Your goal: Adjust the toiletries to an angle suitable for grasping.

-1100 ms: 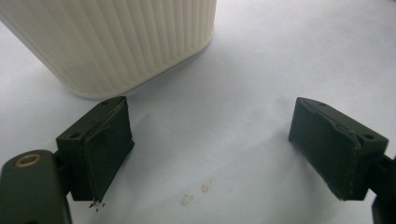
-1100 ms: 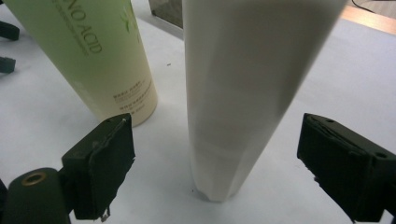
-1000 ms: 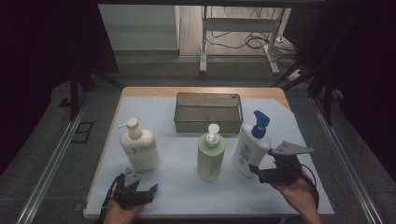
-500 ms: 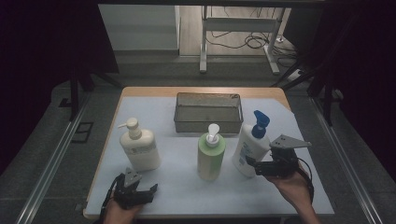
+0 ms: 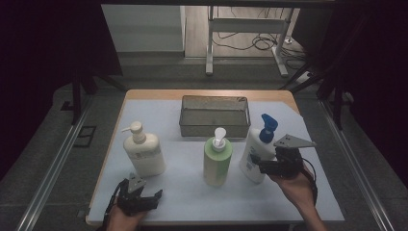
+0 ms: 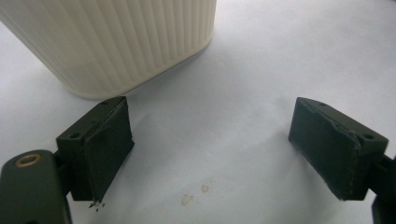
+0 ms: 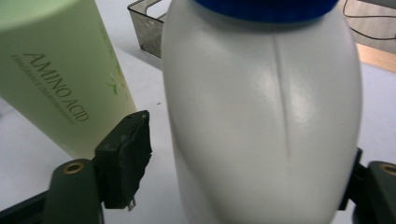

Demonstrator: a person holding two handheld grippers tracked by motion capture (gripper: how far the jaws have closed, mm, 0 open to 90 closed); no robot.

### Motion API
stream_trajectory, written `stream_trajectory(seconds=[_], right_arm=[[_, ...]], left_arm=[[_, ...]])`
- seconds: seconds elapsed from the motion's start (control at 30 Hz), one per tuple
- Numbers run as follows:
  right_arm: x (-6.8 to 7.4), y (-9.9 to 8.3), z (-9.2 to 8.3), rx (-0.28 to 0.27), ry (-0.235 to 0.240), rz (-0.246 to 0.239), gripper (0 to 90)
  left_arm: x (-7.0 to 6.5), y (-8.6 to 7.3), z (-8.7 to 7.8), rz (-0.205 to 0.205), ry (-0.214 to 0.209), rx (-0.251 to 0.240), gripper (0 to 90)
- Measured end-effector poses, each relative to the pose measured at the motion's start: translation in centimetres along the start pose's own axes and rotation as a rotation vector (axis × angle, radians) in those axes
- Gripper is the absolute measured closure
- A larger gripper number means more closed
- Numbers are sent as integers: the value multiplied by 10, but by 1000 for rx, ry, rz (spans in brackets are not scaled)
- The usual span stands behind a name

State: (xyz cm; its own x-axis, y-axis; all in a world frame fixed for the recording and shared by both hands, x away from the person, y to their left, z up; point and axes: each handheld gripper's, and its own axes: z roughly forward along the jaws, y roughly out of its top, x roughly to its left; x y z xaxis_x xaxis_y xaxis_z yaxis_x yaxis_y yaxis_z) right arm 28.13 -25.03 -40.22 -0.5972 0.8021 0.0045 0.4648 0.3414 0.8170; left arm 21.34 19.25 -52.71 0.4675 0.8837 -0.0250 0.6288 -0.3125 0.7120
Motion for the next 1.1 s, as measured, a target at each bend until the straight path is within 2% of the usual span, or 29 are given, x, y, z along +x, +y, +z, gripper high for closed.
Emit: stream_trajectory(seconds=[0.3,0.4,0.77,1.1], right_arm=[[-3,1,2,-12,-3,18,336],[-3,2,4,-9,-18,8,378],[-4,4,3,0,-12,2,393],[-6,14,-1,20,13,-1,396]], left_arm=[[0,0,0,0,0,0,130],[0,0,0,-2,0,0,130],[0,0,0,0,0,1,130],[0,0,0,0,-1,0,130]])
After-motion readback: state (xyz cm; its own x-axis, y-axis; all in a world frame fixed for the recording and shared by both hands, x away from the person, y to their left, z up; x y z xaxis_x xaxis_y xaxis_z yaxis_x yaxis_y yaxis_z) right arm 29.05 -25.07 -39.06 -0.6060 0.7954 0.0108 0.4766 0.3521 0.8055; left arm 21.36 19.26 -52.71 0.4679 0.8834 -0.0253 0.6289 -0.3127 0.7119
